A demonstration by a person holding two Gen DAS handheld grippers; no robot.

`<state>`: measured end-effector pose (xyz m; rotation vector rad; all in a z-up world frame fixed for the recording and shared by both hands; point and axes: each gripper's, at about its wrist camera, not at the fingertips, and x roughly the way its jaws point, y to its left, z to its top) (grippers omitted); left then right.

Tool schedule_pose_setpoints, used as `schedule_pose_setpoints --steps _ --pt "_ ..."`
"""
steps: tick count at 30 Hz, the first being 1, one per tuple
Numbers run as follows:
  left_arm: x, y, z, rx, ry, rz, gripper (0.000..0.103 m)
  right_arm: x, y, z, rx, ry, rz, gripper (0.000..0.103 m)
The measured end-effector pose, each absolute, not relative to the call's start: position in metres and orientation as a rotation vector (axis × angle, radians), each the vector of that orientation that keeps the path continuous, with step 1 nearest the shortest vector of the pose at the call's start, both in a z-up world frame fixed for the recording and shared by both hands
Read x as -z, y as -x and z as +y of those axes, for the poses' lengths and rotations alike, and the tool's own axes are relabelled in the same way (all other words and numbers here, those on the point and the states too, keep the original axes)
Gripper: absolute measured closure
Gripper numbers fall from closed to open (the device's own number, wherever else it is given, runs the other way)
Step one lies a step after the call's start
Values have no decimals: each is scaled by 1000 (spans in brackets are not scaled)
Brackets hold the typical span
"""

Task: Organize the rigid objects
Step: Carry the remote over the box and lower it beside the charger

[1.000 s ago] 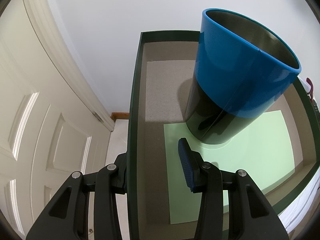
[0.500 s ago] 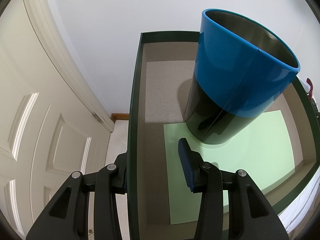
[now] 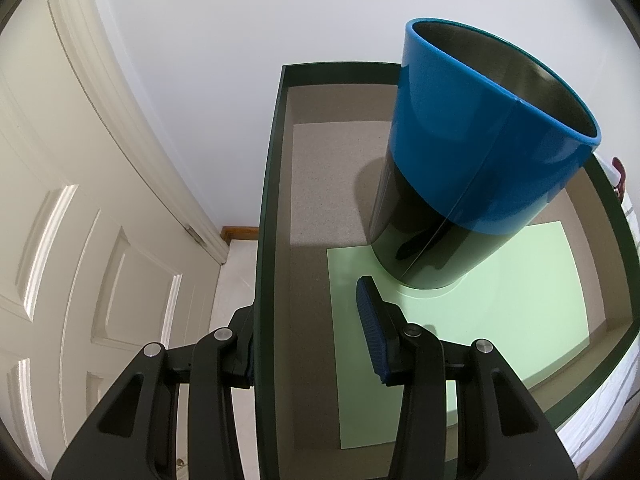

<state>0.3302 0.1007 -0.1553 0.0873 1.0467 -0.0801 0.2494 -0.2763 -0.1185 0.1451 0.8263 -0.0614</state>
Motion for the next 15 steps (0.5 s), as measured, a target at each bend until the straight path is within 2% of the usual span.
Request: schedule_pose_setpoints --steps 9,15 --pt "153 -332 100 83 -86 1045 61 81 -282 -170 -76 -96 795 59" --pt "152 -334 102 91 -80 1042 61 82 -318 -121 -114 -95 820 59"
